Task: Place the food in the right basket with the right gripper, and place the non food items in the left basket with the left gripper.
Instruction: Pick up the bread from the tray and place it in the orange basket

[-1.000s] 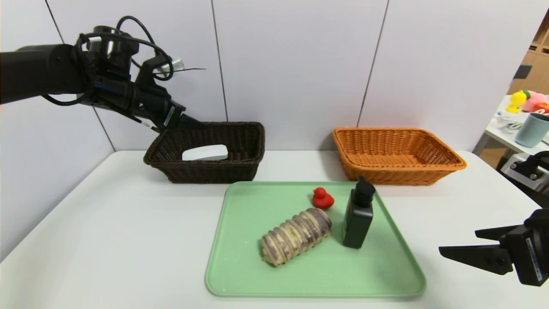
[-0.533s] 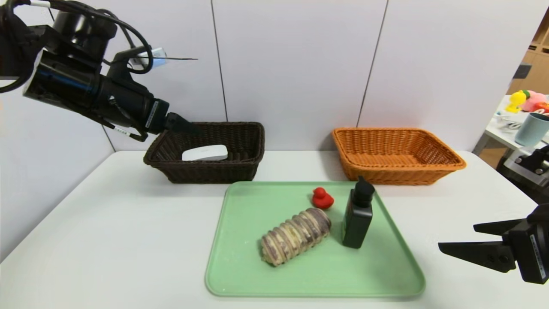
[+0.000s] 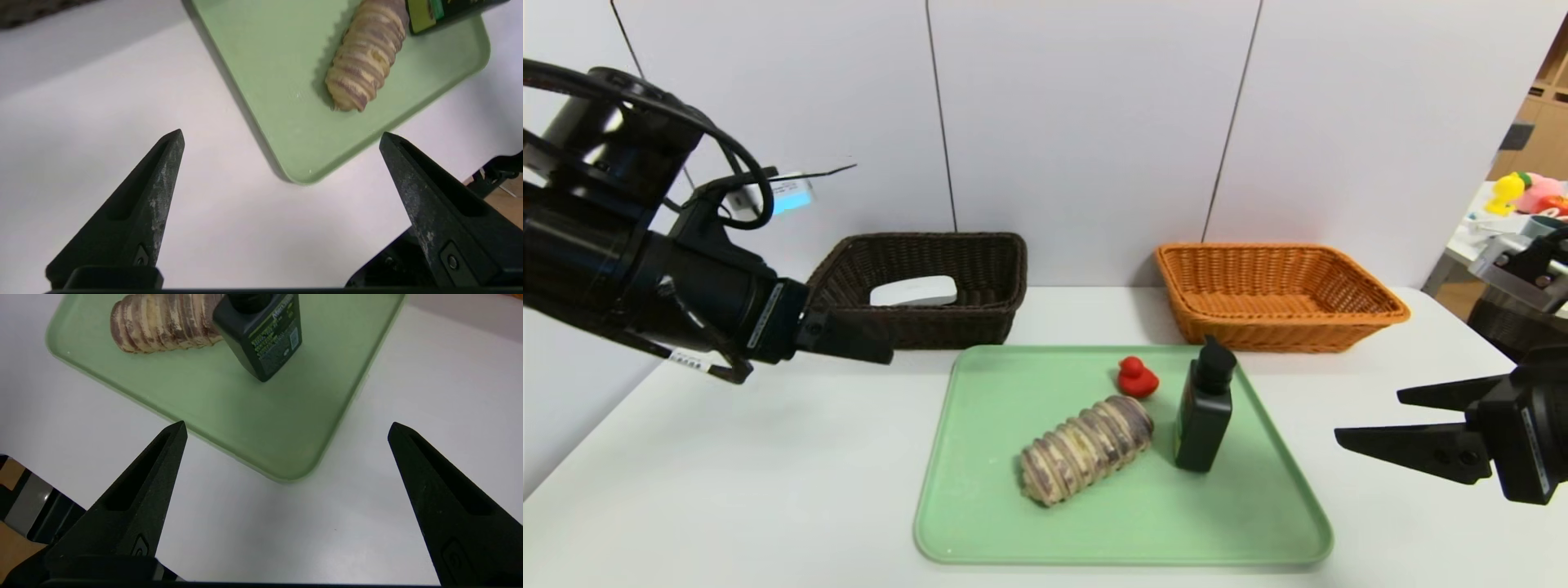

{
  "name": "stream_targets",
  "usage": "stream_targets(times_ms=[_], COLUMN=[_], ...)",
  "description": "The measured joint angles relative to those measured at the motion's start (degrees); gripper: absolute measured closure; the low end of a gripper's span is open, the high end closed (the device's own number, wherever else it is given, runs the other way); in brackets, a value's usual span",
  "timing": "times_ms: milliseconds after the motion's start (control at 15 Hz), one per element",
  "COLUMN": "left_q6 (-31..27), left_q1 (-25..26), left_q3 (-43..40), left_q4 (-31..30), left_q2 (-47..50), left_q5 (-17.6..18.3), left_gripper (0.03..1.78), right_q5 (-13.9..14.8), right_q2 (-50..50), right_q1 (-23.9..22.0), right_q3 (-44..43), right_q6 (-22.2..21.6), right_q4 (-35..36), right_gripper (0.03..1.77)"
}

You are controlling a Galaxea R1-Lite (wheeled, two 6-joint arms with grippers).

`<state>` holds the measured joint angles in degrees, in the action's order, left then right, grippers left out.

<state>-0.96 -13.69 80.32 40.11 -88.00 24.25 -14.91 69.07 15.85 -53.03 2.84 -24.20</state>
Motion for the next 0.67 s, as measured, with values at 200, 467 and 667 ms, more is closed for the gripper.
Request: stream_targets(times_ms=[200,467,667], left_q6=[-0.94,-5.42,-6.94], left_q1=[-0.23,-1.38,-1.60], left_q3=[-3.84,-7.39,-8.25], left_q4=[0.05,-0.06,-0.06], left_q2=[4.13,7.94,9.34], left_q5=[0.39,1.22,5.29], left_gripper=[0.12,0.12,0.12], right_q5=[0.09,0.20,-0.02], right_q2=[1.54,5.66,9.62], right_q1=[2.21,5.75,9.17], right_q3=[-3.67,-10.83,-17.14], right_q6=[-0.15,-0.12,0.13], right_q4=[-0.60,-0.63,-0.20], right_gripper=[0.10,0.10,0.10])
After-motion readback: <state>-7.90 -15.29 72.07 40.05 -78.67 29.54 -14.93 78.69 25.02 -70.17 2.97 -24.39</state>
